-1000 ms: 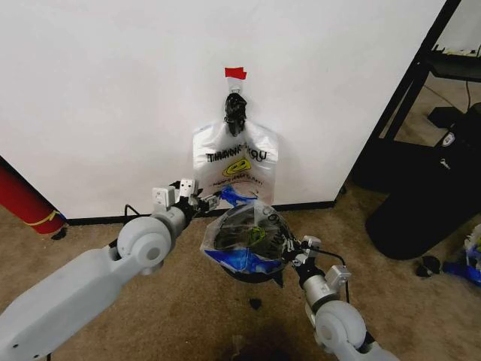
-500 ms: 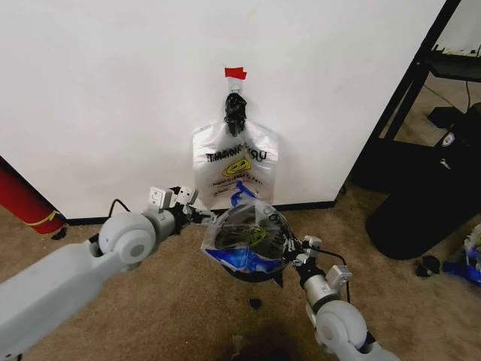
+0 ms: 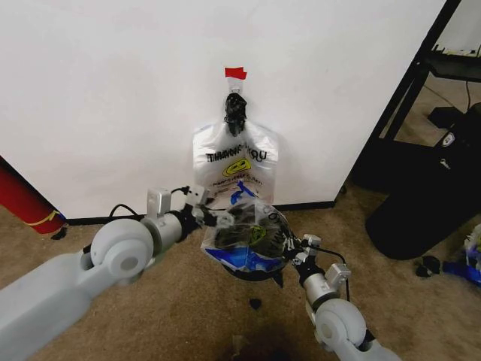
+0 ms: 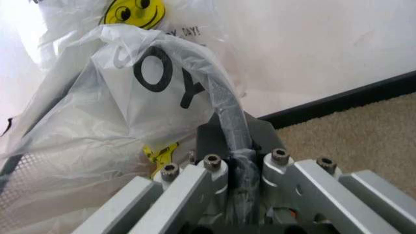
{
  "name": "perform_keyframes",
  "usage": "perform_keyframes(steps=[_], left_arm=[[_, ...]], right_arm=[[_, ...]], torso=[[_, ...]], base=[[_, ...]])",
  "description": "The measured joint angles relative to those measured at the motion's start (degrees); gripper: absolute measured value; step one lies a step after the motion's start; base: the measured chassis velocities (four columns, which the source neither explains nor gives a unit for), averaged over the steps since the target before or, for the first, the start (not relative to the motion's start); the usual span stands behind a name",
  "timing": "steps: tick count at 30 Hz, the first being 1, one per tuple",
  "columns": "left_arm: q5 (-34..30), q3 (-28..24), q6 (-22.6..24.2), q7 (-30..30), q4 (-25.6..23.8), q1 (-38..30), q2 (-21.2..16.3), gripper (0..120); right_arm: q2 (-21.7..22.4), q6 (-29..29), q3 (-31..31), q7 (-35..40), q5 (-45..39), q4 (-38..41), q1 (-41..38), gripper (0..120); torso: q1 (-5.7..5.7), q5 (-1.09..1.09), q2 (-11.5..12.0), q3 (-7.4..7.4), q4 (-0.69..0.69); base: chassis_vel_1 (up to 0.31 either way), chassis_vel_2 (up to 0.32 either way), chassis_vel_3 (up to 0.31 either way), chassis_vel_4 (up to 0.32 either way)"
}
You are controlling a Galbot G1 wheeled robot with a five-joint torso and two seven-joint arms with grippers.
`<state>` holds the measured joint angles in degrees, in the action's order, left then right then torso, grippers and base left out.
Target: Pick up the garbage bag from the wall and place it over the trash bin.
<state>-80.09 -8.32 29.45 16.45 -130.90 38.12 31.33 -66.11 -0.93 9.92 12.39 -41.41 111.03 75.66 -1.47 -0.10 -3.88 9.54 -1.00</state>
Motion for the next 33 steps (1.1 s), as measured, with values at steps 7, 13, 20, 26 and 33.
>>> perform_keyframes(steps=[7, 13, 20, 26, 33], left_arm=[[1.08, -4.93, 2.44, -0.59, -1.59, 0.37, 0.19, 100], [2.01, -9.41, 3.20, 1.26, -0.42, -0.93, 2.18, 100], [7.26, -13.63, 3.75, 2.00, 3.01, -2.46, 3.41, 100], [8.85, -14.08, 3.62, 3.06, 3.60, -2.43, 3.36, 84], [8.87, -14.05, 2.76, 3.69, 3.51, -2.15, 3.30, 63]], right_arm=[[0.17, -0.22, 0.44, 0.13, -0.62, 0.76, 0.09, 1], [0.12, -0.25, 0.46, 0.30, -0.62, 0.83, 0.12, 1], [0.23, -0.33, 0.42, 0.33, -0.66, 1.13, -0.02, 1], [0.24, -0.34, 0.16, 0.33, -0.69, 1.10, -0.41, 1], [0.17, -0.41, -0.30, 0.48, -0.71, 0.55, -1.05, 1]], torso=[[0.00, -0.02, 0.00, 0.00, 0.00], [0.00, -0.01, 0.00, 0.00, 0.00], [0.00, -0.01, 0.00, 0.00, 0.00], [0.00, -0.01, 0.00, 0.00, 0.00], [0.00, -0.01, 0.00, 0.00, 0.00]], base=[[0.000, 0.000, 0.000, 0.000], [0.000, 0.000, 0.000, 0.000], [0.000, 0.000, 0.000, 0.000], [0.000, 0.000, 0.000, 0.000], [0.000, 0.000, 0.000, 0.000]])
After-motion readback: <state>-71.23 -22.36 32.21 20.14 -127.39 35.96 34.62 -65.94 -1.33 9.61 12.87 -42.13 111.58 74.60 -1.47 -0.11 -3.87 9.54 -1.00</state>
